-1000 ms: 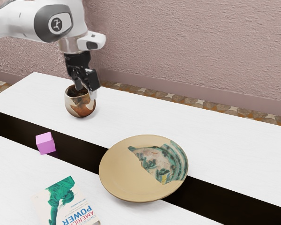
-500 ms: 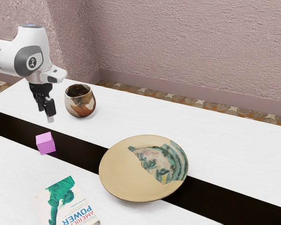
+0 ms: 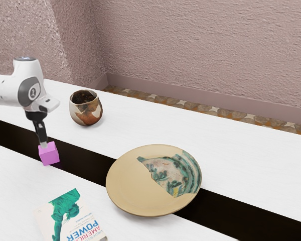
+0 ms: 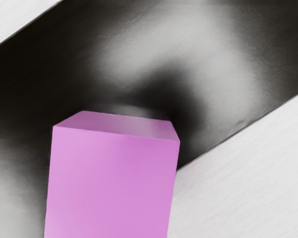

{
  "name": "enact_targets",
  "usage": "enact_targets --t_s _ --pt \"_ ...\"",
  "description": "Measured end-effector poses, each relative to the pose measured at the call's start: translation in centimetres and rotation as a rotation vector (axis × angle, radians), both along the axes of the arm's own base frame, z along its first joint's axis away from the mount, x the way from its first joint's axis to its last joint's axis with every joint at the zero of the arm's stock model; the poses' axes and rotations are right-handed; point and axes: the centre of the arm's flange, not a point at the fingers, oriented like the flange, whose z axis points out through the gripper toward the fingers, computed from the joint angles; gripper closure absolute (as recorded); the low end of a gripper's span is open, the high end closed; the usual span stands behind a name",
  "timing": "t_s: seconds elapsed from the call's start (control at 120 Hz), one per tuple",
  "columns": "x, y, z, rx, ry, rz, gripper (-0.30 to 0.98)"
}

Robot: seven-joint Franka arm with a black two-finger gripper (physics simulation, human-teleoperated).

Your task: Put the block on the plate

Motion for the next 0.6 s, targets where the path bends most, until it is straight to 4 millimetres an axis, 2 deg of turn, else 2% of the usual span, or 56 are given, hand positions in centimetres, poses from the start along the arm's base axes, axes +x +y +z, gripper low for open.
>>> enact_targets --t_s 0.242,0.383,0.6 --pt "1.7 1.0 -3.6 -0.037 0.005 -0.058 0.0" --pt "1.7 1.5 -5.7 -0.063 0.022 -0.071 0.0" --pt "2.1 1.9 -7.5 -0.07 0.029 -0.105 0.0"
